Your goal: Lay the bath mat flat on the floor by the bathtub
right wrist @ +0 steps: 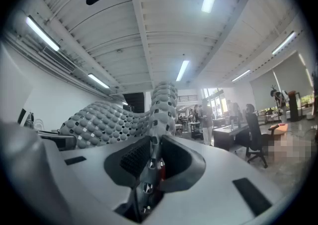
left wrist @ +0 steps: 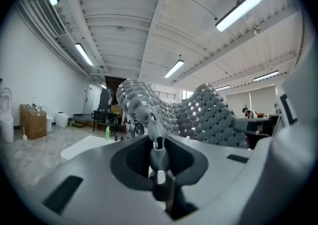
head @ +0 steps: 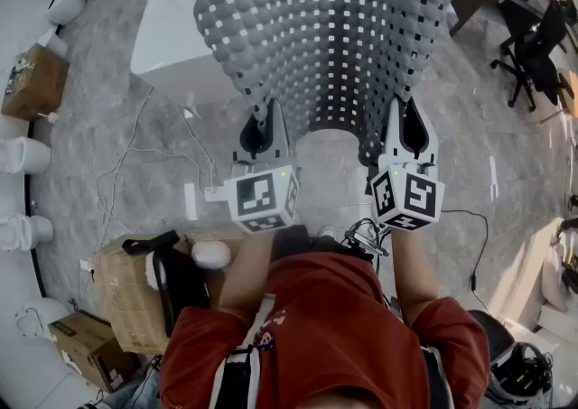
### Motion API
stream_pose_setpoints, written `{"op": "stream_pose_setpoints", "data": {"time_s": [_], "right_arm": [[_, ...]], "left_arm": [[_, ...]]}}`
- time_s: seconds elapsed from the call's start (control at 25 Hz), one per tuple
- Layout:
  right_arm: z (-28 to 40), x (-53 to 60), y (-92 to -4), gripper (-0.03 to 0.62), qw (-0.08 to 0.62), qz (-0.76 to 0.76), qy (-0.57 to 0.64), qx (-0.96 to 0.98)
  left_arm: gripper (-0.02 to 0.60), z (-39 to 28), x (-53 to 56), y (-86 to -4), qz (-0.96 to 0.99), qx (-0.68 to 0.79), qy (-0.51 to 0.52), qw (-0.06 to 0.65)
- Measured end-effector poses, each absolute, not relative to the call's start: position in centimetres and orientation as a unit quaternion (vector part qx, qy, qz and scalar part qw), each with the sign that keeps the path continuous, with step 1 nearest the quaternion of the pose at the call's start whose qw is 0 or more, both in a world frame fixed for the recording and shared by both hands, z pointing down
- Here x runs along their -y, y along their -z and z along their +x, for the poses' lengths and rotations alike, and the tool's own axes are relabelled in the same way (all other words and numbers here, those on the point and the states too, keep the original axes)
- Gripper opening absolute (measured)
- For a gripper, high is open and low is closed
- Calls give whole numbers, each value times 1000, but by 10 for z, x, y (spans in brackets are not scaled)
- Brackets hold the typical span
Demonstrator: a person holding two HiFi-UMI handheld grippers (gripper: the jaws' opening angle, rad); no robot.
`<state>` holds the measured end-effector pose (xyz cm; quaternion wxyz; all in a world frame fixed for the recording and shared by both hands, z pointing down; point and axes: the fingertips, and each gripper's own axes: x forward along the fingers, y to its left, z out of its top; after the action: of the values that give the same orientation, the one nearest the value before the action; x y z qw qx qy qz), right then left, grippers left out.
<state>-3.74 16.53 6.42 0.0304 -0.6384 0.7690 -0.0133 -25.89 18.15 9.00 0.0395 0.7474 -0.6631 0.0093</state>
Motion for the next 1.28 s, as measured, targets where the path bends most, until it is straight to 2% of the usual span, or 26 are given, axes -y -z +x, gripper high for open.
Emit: {"op": "stream_pose_setpoints", "data": {"time_s": [0.36, 1.0, 1.28], "right_arm": [[-30, -184, -55, 78, 33, -654, 45, -754], [-85, -162, -71, 77, 20, -667, 59, -743], [-72, -153, -77, 77, 19, -675, 63, -735]], "left_arm": [[57, -256, -194, -70, 762, 646, -12, 33], [57, -301, -173, -86, 777, 626, -6, 58], [57, -284, -154, -88, 787, 614, -7, 60]]}}
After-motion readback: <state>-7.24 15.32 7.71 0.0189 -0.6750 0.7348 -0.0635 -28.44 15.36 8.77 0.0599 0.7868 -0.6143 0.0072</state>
